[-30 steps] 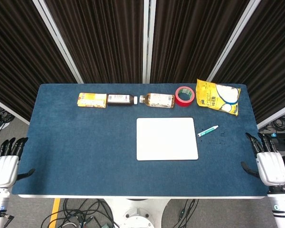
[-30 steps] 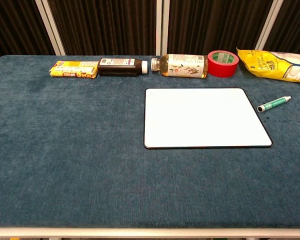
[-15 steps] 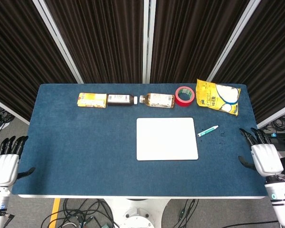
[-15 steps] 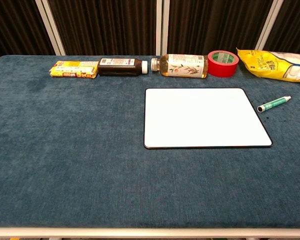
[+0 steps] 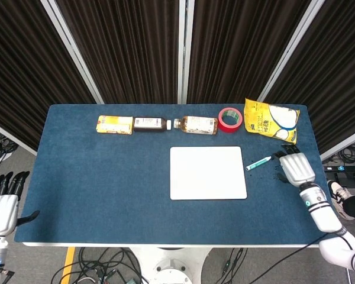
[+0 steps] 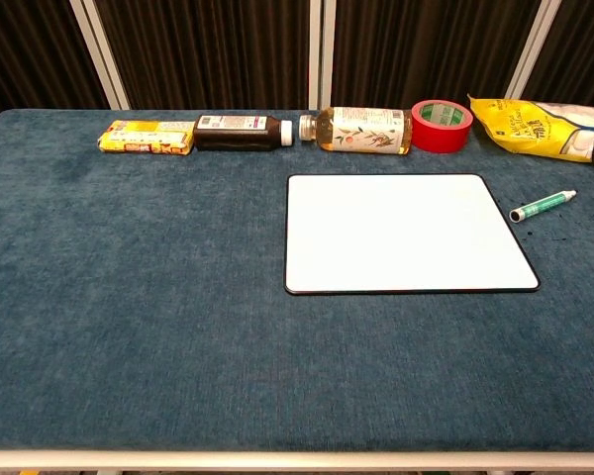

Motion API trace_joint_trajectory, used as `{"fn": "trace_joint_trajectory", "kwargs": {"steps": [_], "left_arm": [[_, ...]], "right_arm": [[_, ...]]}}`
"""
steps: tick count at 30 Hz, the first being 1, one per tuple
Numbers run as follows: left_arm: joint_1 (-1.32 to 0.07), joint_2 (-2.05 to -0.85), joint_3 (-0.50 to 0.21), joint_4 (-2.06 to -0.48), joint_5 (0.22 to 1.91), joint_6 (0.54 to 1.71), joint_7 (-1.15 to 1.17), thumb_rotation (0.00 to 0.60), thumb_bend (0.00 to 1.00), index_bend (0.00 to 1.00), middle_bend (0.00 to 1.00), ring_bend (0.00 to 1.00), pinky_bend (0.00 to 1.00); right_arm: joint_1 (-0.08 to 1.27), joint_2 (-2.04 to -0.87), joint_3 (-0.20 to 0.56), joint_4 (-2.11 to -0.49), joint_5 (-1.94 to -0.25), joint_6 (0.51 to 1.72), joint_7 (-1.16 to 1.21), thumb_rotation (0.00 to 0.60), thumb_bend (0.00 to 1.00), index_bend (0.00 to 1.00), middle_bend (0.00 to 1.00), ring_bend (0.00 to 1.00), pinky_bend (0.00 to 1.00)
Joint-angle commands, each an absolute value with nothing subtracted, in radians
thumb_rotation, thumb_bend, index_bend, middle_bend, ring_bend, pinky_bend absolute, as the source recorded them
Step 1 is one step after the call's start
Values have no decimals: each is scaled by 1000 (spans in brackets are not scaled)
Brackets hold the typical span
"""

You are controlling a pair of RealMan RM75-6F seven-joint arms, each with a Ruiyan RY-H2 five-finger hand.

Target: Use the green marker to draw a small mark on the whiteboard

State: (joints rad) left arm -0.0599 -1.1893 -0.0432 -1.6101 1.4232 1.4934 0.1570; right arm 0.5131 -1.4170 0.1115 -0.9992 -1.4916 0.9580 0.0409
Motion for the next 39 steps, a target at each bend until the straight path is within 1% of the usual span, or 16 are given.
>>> {"fn": "trace_joint_trajectory", "kwargs": {"steps": [1, 9, 18, 23, 29, 39], "left_arm": [[-60, -1188, -43, -1612, 1418, 1488, 156, 600, 0, 85, 87, 0, 0], [-62, -1193, -44, -1600, 1411, 1475, 146, 600, 0, 96, 87, 0, 0], [-62, -1199, -43, -1585, 1409, 1468, 133, 600, 0, 96, 87, 0, 0], [-63, -1203, -44, -1578, 1413, 1468, 128, 600, 0, 97, 87, 0, 0], [-61, -1205, -44, -1572, 1415, 1471, 122, 600, 0, 97, 87, 0, 0], [-62, -1211, -46, -1561, 1416, 1470, 116, 600, 0, 107, 87, 0, 0]], "right_arm": [[579, -1523, 82, -870, -1540, 927, 45, 600, 154, 392, 370, 137, 149], [630, -1644, 43, -694, -1586, 927, 75, 600, 164, 427, 385, 160, 154], [653, -1709, 18, -577, -1589, 909, 109, 600, 202, 459, 391, 196, 168], [660, -1730, 8, -539, -1590, 904, 118, 600, 216, 477, 416, 212, 174], [665, -1752, -1, -509, -1588, 900, 127, 600, 228, 489, 420, 214, 174], [670, -1770, -15, -472, -1589, 898, 149, 600, 268, 537, 444, 235, 181]]}}
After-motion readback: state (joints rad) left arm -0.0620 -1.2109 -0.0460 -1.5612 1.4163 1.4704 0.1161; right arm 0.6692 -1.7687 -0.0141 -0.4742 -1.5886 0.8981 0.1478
